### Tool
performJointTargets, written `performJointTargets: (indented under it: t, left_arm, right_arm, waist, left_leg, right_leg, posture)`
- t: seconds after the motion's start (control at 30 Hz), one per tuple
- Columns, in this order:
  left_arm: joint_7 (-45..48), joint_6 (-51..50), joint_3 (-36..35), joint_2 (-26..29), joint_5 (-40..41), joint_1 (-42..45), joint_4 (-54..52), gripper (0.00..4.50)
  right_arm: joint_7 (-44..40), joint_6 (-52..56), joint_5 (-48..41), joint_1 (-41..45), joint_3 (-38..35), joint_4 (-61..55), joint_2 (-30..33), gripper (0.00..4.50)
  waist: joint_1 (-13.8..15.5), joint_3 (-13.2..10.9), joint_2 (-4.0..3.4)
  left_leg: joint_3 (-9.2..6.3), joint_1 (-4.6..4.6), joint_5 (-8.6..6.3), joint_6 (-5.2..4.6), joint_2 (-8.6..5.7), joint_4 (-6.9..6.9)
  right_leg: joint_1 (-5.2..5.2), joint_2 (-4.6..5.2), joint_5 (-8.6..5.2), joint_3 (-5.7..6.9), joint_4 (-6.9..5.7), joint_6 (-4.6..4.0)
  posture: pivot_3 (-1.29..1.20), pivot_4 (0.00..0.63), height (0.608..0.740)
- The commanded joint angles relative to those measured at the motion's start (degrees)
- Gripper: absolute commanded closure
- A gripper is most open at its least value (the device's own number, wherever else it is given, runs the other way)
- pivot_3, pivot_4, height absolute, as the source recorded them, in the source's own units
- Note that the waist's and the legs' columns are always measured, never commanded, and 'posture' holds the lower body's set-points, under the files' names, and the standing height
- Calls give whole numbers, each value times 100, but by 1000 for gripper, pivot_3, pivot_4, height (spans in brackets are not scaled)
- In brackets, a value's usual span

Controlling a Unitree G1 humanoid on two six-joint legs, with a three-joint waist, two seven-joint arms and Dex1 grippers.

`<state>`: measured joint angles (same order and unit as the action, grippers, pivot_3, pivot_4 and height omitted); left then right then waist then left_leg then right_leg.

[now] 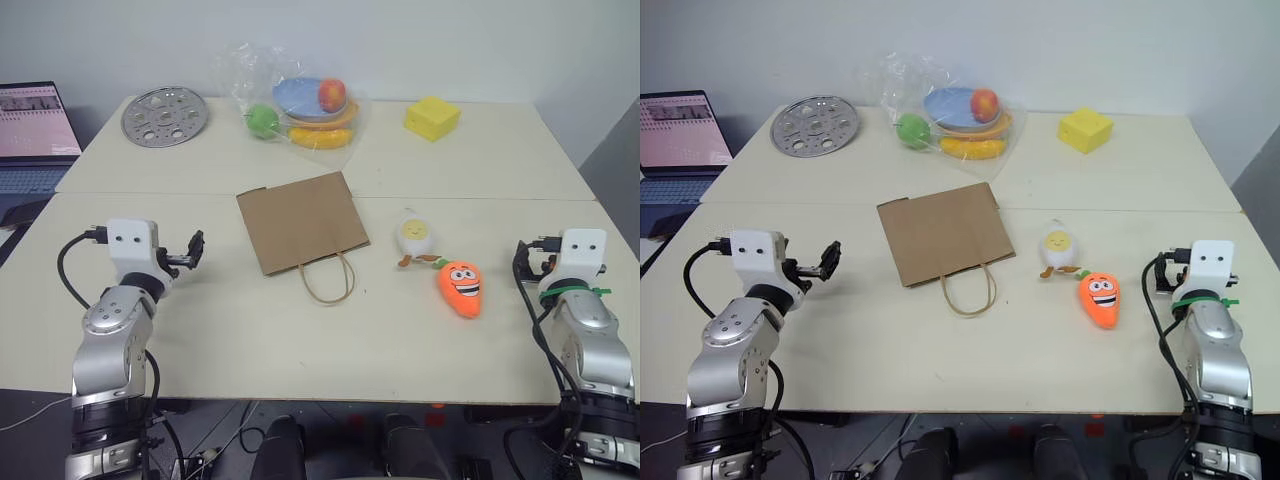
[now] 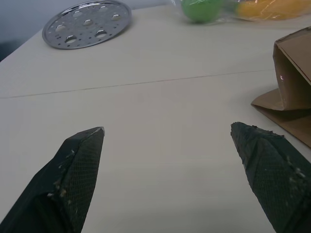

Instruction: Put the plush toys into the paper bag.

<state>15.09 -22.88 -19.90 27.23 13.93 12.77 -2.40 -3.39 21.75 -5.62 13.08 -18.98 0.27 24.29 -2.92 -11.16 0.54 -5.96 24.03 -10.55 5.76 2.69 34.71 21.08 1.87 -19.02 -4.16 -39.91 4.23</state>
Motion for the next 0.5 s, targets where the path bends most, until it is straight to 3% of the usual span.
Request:
performJointTargets:
  t: [0.03, 0.5]
  left_arm:
    - [110, -76, -13, 138, 29, -31, -228, 41]
    - [71, -83, -87, 75, 113, -36, -210, 41]
  right_arm:
    - [27, -27, 37, -22, -105, -216, 84, 0]
    - [37, -35, 75, 44, -70, -191, 87, 0]
  waist:
    - [-1, 0, 0]
    - [0, 0, 0]
  left_leg:
    - [0, 0, 0, 0, 0, 0]
    - [0, 0, 0, 0, 0, 0]
  right_leg:
    - [0, 0, 0, 0, 0, 0]
    - [0, 0, 0, 0, 0, 0]
  posture:
    - [0, 150, 740]
    - [0, 150, 740]
